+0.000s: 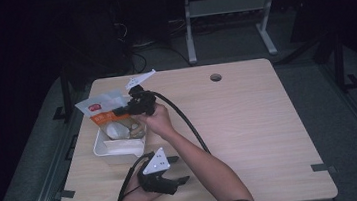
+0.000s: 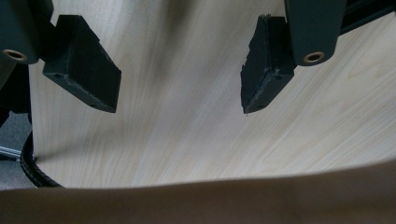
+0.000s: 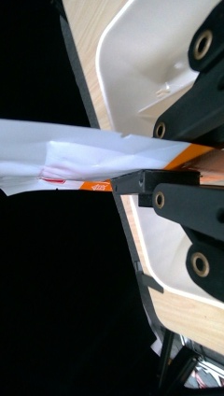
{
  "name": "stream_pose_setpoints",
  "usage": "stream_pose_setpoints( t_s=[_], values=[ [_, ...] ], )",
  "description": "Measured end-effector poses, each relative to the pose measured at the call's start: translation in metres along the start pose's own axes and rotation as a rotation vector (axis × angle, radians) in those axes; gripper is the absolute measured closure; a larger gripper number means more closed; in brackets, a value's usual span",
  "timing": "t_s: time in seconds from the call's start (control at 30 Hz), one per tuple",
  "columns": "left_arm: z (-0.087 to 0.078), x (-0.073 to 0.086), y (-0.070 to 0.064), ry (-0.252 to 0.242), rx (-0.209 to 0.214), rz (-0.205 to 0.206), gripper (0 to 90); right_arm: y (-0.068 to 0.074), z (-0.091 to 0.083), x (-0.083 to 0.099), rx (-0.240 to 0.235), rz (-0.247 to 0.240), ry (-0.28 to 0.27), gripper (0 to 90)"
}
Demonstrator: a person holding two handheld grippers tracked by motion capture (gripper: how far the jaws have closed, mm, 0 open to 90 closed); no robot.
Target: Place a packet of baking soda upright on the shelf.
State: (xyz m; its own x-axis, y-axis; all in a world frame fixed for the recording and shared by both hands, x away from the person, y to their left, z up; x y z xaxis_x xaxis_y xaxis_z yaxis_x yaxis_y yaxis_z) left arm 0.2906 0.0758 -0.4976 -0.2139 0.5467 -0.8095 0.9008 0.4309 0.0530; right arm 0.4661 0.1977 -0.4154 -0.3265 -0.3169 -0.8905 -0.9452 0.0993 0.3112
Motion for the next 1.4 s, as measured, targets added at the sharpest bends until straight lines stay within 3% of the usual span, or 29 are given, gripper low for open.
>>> stream_pose_setpoints(
  t_s=[0.07,0.17,0.23,0.27,0.3,0.33,0.5,0.7,0.8,1.0,1.23,1.4],
  values=[
    [0.0,0.0,0.0,0.002,0.001,0.001,28.4,0.001,-0.001,0.001,0.011,-0.025,0.006,89.7],
    [0.001,0.0,-0.001,0.003,0.002,0.003,28.4,0.001,-0.003,0.003,0.015,-0.026,0.017,89.2],
    [0.001,0.0,-0.002,0.003,0.001,0.004,28.4,0.001,-0.003,0.006,-0.003,-0.006,0.031,79.3],
    [0.001,0.0,-0.002,0.003,0.001,0.004,28.4,0.001,-0.003,0.006,-0.003,-0.006,0.031,79.3],
    [0.001,0.0,-0.002,0.004,0.001,0.004,28.3,-0.001,-0.003,0.015,0.004,-0.006,0.092,75.6],
    [0.001,0.0,-0.002,0.004,0.001,0.004,28.2,-0.001,-0.003,0.019,0.011,-0.009,0.114,75.2],
    [0.001,0.0,-0.001,0.005,0.0,0.003,28.2,-0.001,-0.007,0.037,0.01,-0.016,0.169,76.8],
    [0.001,0.0,0.0,0.002,-0.002,0.0,28.3,-0.002,-0.01,0.044,0.005,-0.002,0.17,83.6],
    [0.001,0.0,0.0,0.004,-0.001,0.002,28.3,-0.003,-0.01,0.051,0.02,-0.017,0.197,88.6],
    [0.002,0.0,-0.001,0.005,0.0,0.003,28.3,-0.006,-0.012,0.062,0.028,-0.004,0.227,89.2],
    [0.003,0.001,-0.001,0.008,-0.001,0.001,28.3,-0.005,-0.012,0.064,0.032,0.003,0.224,88.7],
    [0.003,0.001,-0.001,0.009,0.001,0.003,28.2,-0.004,-0.013,0.062,0.023,0.012,0.208,83.4]
  ],
)
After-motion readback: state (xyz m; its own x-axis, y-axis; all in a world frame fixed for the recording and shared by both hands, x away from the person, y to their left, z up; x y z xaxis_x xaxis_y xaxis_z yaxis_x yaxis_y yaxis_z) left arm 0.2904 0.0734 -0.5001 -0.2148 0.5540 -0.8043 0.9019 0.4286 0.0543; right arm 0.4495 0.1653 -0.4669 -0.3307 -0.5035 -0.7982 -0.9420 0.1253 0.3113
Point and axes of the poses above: each handheld gripper's, and its own axes: z roughly forward along the jaws, x roughly out of its underside, y roughly to its left, the point moved 10 cm from there along z, roughly forward along the jaws, and after that the axes turned 4 degrees about -x, right-handed, at the moved point
